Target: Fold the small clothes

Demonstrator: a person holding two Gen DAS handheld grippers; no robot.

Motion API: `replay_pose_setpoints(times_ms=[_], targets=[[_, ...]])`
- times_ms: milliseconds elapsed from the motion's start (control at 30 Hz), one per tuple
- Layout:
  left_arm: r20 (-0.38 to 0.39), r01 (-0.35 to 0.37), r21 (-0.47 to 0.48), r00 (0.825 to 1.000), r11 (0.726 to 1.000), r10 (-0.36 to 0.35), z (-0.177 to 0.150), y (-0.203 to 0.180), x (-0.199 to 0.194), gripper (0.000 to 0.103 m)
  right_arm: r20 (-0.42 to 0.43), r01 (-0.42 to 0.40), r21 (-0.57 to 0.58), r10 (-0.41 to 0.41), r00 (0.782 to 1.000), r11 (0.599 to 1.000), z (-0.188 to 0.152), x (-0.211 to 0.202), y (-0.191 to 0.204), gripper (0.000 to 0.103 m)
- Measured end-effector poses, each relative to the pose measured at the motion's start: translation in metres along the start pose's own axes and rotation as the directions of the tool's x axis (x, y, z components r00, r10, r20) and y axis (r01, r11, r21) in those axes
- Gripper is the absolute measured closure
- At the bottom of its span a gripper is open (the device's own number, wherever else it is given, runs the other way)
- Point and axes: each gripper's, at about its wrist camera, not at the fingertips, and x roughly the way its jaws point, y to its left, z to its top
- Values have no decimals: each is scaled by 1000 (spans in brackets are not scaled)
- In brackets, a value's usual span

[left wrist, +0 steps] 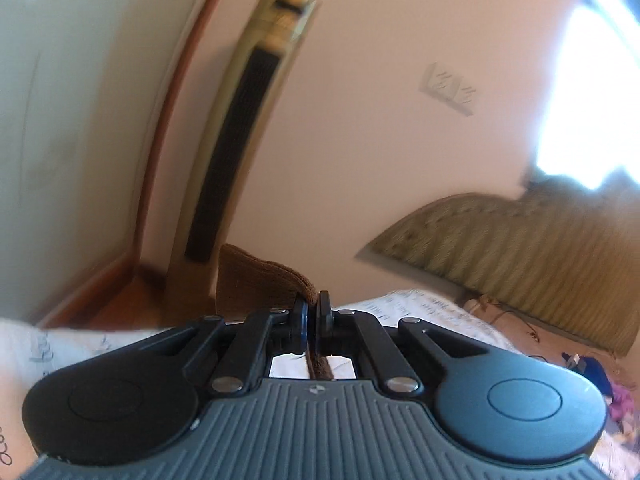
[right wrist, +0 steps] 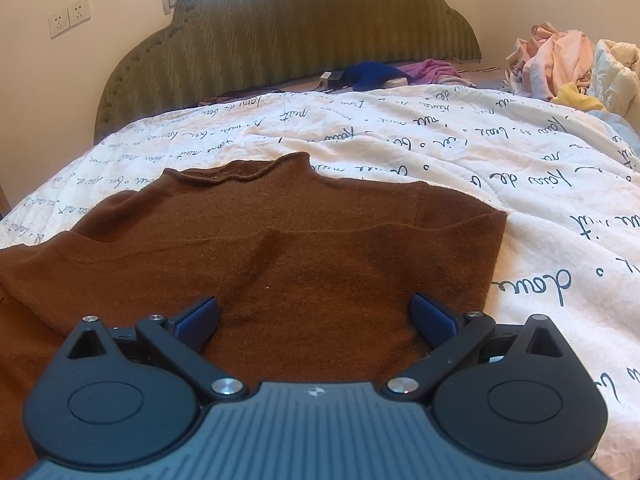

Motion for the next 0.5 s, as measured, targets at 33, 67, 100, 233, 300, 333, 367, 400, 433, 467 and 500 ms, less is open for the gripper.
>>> replay_pose_setpoints(times_ms=[33,67,100,233,300,333,367,400,433,467,500], targets=[[15,36,32,999,999,-37,-1,-16,-9,100,1,-1,3,1,1000,1000,0,0,0,0],[26,81,64,996,995,-83,-4,-36,-17,100,2,-2,5,2,1000,1000,0,0,0,0],[28,136,93,990,986,-139,-9,-57,-27,100,4,-4,9,4,1000,1000,0,0,-1,0],[-74,447,192,894,874,-441,-60,-165,-70,100,23,-44,69,42,999,997,1,-3,-10,0],[-214,609,183,791,772,-573,-105,-215,-88,100,40,-81,122,77,996,989,0,-5,-19,0],[-322,687,149,714,711,-622,-134,-237,-93,99,49,-99,145,92,995,984,0,-6,-24,0],[-442,751,102,621,652,-647,-165,-256,-95,98,58,-118,170,109,992,978,-1,-7,-28,0],[-549,792,59,534,607,-643,-197,-272,-97,93,66,-134,190,123,990,973,-1,-8,-31,0],[-625,806,39,481,591,-615,-227,-281,-99,80,74,-151,212,138,988,966,-1,-8,-35,0],[-666,807,26,454,589,-592,-249,-284,-103,80,82,-168,232,153,985,958,-2,-9,-39,0],[-677,808,9,438,589,-591,-262,-279,-106,80,88,-183,248,166,982,951,-2,-9,-42,0]])
